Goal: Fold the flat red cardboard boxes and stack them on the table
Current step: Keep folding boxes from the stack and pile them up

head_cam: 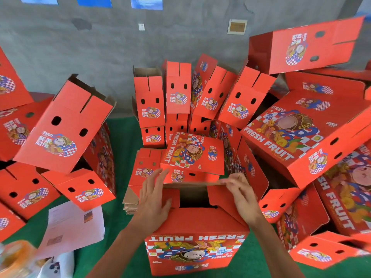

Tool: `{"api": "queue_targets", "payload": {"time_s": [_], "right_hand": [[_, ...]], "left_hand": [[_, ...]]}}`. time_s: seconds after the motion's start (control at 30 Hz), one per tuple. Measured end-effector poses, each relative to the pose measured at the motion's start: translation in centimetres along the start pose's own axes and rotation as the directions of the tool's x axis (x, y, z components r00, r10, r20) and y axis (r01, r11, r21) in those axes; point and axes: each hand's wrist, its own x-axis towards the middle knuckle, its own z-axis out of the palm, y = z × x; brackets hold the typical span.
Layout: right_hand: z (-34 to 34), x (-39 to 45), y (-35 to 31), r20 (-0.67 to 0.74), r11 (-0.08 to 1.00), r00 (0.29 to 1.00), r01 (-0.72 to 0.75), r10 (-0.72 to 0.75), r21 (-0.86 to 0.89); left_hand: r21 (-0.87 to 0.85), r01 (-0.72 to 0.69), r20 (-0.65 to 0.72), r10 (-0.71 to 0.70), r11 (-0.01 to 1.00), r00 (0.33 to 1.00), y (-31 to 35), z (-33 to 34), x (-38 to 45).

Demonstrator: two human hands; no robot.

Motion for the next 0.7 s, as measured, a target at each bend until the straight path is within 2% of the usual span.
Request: {"api": "queue_targets", "payload": {"time_s": [0.07,0.13,0.2,0.3,0.43,0.53,0.6,0.67,0.7], "right_hand": [[0.1,-0.2,0.1,0.069,0.999,0.997,-0.034,0.032,0.020],[0.0,-0.2,0.1,0.194,0.993,0.979,-0.034,0.056,-0.114],[-0.1,0.0,0.4,0.310,0.956,0.943,-0.029,0.123,-0.292],[0.2,0.7,0.4,0.312,0.900,0.919,-0.092,0.242,-0.427],[1.1,1.6,0.4,0.287,0.815,0.921,-0.054,0.265,-0.577],[1.9,2.1,0.6,0.278,0.718,0.936,0.040,0.218,-0.695],[2.0,2.4,0.7,0.282,0.735,0.934,0.031,0.221,-0.677],[1.7,2.2,0.1,0.216,0.843,0.948,-0.086,0.233,-0.530],[1.4,2.2,-0.1,0.138,0.891,0.963,-0.152,0.230,-0.427]], "left_hand": [[-0.148,-0.046,0.051,0.054,0.988,0.997,-0.2,-0.3,0.1],[-0.250,0.020,0.148,0.017,0.968,0.989,-0.4,-0.4,0.1],[-0.122,0.059,0.228,-0.030,0.991,0.973,-0.1,-0.4,0.3],[0.167,0.057,0.333,-0.111,0.984,0.937,-0.1,0.2,1.0],[0.252,0.106,0.327,-0.188,0.962,0.926,0.1,0.8,2.0],[0.345,0.116,0.302,-0.227,0.931,0.926,0.3,1.2,2.6],[0.366,0.115,0.294,-0.232,0.924,0.927,0.5,1.1,2.8],[0.321,0.169,0.291,-0.267,0.932,0.919,0.5,0.7,3.1],[0.304,0.201,0.291,-0.292,0.931,0.911,0.4,0.5,3.1]]}}
